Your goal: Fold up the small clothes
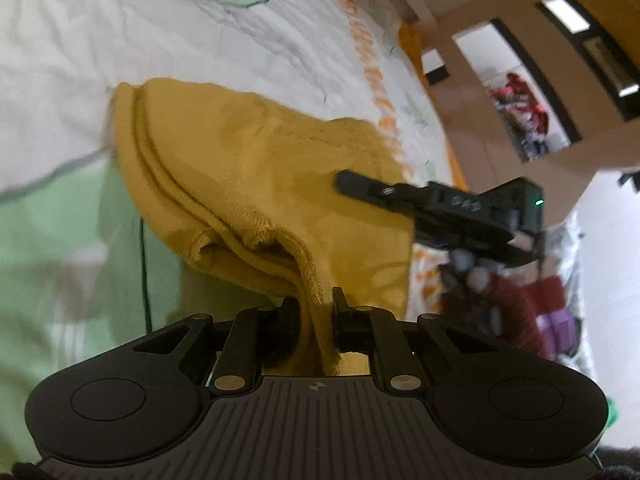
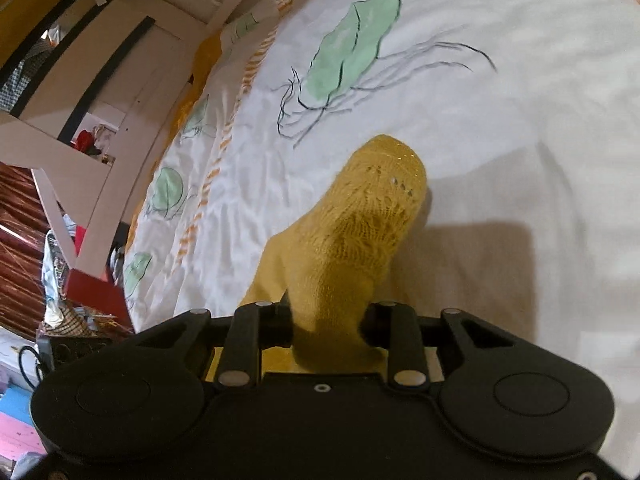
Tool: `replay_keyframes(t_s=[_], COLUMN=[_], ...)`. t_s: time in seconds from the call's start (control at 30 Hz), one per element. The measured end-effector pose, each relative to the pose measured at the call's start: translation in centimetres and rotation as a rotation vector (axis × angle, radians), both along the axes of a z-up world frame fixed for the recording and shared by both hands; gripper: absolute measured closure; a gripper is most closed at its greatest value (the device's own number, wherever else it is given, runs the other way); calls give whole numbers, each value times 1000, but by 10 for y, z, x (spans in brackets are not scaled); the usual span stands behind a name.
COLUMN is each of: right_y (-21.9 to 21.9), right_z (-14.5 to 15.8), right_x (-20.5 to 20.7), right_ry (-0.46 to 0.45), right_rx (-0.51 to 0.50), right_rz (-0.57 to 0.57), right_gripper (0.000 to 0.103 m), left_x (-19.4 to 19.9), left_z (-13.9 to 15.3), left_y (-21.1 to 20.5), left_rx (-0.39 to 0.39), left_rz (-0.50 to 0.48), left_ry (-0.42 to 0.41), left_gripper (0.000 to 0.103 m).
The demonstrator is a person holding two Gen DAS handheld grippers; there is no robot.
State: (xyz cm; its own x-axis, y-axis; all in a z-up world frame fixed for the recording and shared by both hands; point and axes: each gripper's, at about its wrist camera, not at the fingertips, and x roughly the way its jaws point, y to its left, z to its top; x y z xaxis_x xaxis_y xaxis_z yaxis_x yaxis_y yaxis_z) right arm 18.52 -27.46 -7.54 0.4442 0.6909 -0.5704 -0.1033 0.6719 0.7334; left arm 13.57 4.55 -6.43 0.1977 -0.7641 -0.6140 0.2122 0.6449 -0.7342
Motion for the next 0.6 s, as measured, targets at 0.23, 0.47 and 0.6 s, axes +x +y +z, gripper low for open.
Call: replay_keyframes(t_s=[0.23,0.47,0.6], right_y=[-31,-25,-16], right_z=[-2,13,12], right_x=[-35,-58,-52], right_ry=[-68,-183,-228], right_rx=[-144,-221,-281], right_rz=[-196,-270,-278], right_gripper=[49,43,41], left_x=[-29,-39,-50], left_z=[-26,-25,-24], left_y=[22,10,-2], left_rx=[279,399,456], left_rz=[199,213,197], left_ry=[-59,-185,-243], left_gripper=[84,82,81])
